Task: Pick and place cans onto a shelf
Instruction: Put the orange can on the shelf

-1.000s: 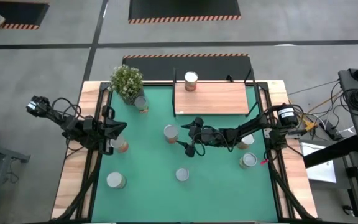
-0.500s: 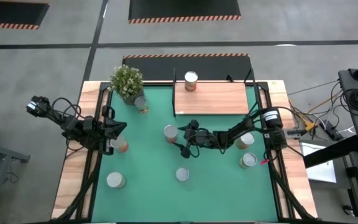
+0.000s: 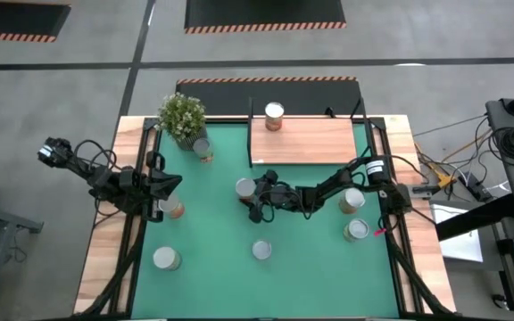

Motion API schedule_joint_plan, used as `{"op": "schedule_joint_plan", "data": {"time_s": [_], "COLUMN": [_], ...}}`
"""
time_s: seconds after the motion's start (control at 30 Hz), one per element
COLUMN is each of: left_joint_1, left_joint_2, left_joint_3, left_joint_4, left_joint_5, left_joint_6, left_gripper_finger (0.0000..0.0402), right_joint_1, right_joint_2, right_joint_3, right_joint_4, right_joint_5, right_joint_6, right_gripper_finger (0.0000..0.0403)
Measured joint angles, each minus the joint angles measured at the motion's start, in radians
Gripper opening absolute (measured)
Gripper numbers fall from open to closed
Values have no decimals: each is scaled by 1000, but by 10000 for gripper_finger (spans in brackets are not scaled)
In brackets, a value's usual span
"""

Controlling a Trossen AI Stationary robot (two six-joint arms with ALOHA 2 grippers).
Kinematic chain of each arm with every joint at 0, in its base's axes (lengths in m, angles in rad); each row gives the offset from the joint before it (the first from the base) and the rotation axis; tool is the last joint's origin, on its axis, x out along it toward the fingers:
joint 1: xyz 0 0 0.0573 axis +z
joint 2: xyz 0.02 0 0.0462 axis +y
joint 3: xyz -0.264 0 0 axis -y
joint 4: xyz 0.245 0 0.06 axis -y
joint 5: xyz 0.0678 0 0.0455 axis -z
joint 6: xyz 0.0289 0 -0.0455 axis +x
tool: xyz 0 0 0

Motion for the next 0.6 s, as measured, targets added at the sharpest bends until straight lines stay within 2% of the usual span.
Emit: {"op": "schedule_joint_plan", "data": {"time_s": [0.2, 0.33, 0.4, 0.6], "left_joint_1": [0, 0, 0, 0], "left_joint_2": [0, 0, 0, 0], "left_joint_3": [0, 0, 0, 0], "left_joint_4": [0, 0, 0, -4], "left_joint_5": [0, 0, 0, 0], "left_joint_6": [0, 0, 0, 0], "left_gripper_finger": [0, 0, 0, 0], "right_joint_1": [0, 1, 2, 4], "right_joint_2": [-7, -17, -40, -218], "right_joint_3": [-3, -4, -5, -61], "right_joint_4": [-2, -7, -31, -148], "right_joint_5": [-4, -13, -55, -165], "right_joint_6": [6, 9, 20, 27], "right_gripper_finger": [286, 291, 297, 298]}}
